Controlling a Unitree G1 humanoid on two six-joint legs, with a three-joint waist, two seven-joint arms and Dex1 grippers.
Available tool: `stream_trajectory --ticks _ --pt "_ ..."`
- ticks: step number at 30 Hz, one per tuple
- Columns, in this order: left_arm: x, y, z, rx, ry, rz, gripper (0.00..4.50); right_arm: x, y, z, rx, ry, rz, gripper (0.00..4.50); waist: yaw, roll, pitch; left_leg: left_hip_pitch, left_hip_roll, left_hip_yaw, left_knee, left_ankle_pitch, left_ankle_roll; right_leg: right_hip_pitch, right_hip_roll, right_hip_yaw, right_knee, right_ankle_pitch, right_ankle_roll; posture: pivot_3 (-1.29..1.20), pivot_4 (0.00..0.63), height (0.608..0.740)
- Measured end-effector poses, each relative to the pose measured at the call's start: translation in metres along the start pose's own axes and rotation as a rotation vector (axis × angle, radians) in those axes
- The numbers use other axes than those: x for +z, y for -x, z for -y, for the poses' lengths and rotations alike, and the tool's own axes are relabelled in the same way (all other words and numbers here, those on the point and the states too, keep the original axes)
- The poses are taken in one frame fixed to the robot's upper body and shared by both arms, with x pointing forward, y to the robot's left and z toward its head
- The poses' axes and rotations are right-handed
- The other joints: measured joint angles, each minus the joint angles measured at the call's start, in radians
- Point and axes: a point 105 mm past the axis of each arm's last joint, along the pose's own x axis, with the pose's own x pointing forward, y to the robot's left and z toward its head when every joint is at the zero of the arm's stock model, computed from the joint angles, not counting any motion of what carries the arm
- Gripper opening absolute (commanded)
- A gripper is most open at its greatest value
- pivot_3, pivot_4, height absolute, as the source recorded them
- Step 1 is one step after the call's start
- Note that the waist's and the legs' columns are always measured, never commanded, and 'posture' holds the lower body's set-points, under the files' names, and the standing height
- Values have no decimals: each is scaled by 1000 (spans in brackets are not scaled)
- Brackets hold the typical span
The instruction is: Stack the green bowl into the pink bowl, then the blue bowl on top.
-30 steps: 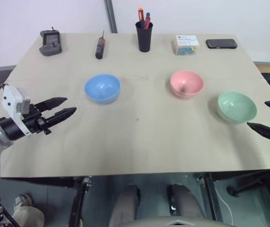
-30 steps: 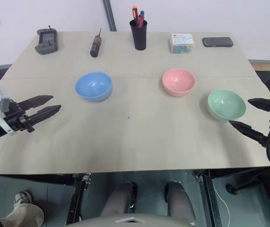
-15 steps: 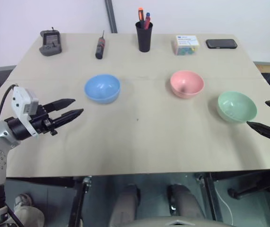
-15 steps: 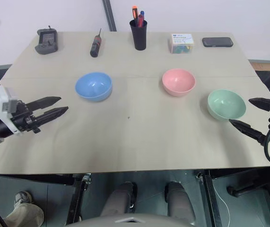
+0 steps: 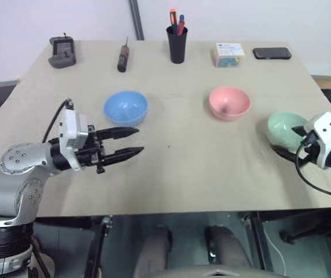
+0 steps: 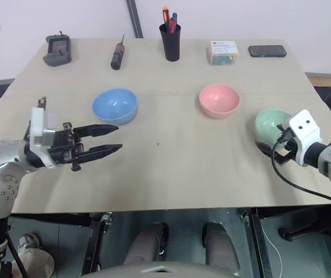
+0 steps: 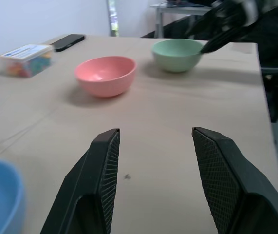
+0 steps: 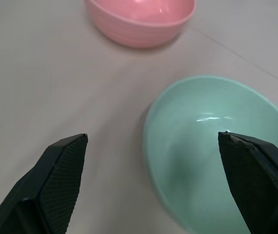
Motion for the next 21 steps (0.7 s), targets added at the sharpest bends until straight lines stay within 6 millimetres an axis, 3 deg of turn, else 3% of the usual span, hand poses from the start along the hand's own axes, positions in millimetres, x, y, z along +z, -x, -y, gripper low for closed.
stream_trajectory --ticks 4,8,10,11,13,15,16,19,21 --pt "0 -7 2 18 19 31 2485 27 -36 -17 73 29 133 4500 -20 0 0 1 1 1 0 0 0 0 1 1 1 0 0 0 150 740" --pt "-10 -3 2 84 69 19 2485 73 -73 -39 180 154 292 4500 -31 0 0 2 1 1 0 0 0 0 1 1 2 0 0 0 150 740" --pt "-15 1 2 127 121 20 2485 94 -103 -55 248 216 337 4500 -31 1 0 2 1 1 0 0 0 0 1 1 2 0 0 0 150 740" --pt "-15 2 2 136 133 22 3012 97 -109 -59 262 229 341 4500 -31 0 0 2 1 1 0 0 0 0 1 1 2 0 0 0 150 740" --pt "-16 6 2 160 154 22 3565 99 -123 -66 295 263 334 4500 -23 0 1 0 0 -3 0 0 0 0 1 -2 2 1 0 0 150 740" --pt "-20 13 1 207 162 3 4390 95 -138 -70 327 293 304 4500 -18 1 1 -1 -1 -4 0 0 0 0 -1 -2 1 1 0 0 150 740" --pt "-21 14 0 234 152 -8 4390 93 -142 -69 332 302 287 4500 -16 1 1 -1 -2 -4 -1 0 0 0 -2 -2 0 1 0 0 150 740" --pt "-22 17 -11 367 83 -33 4500 85 -155 -64 334 312 243 3759 -17 1 1 -2 -3 -4 -1 0 0 0 -3 -2 0 1 0 0 150 740" --pt "-22 18 -10 382 76 -39 4500 82 -160 -59 326 322 220 2936 -21 1 1 -1 -3 -4 -2 0 0 0 -3 -2 0 1 0 0 150 740"
